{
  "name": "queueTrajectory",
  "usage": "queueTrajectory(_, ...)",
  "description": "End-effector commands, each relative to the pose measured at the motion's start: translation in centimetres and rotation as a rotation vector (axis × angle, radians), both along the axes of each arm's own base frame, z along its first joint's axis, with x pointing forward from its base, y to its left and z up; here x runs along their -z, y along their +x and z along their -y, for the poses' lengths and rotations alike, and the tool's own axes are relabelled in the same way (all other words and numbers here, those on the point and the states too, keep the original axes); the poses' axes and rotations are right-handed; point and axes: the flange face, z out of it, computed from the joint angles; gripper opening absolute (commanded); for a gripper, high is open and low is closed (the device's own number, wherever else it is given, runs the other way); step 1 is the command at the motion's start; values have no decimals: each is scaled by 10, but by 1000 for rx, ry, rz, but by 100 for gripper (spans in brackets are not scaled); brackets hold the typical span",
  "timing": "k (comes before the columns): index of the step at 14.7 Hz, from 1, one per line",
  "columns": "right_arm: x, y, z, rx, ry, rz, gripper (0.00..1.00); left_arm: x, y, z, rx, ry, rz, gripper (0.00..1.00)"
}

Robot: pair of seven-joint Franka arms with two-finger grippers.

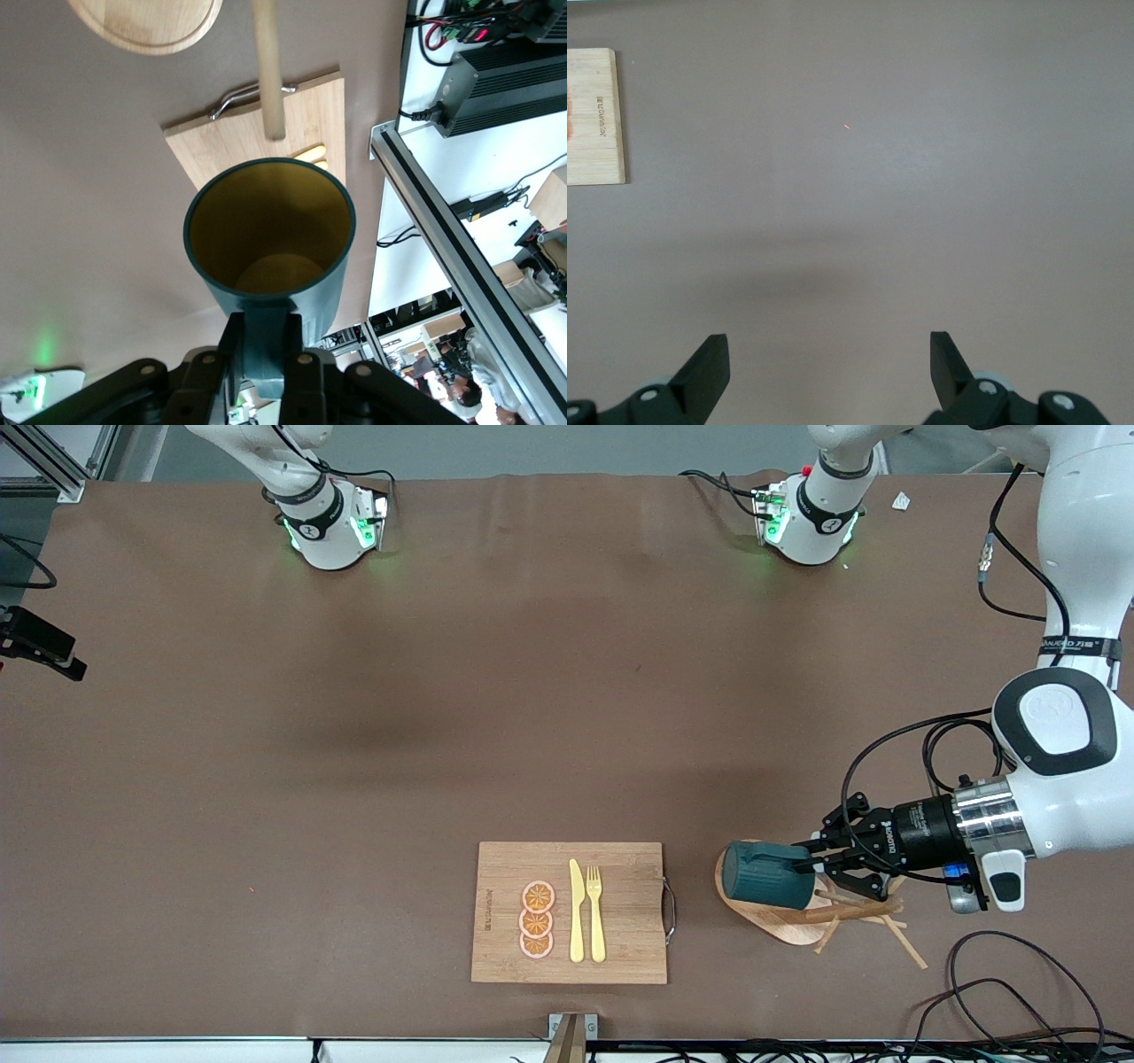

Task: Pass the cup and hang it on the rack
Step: 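Slide the mug handle onto a rack peg with the left gripper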

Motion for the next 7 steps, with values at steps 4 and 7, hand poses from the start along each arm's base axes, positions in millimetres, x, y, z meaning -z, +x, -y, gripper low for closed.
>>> queueTrajectory(4,-2,0,-2,-14,7,-1,100,7,3,-24,12,-57,37,0)
queueTrajectory(7,-4,-1,-1,-11,8,3,100,14,5,-37,19,-60,58,0)
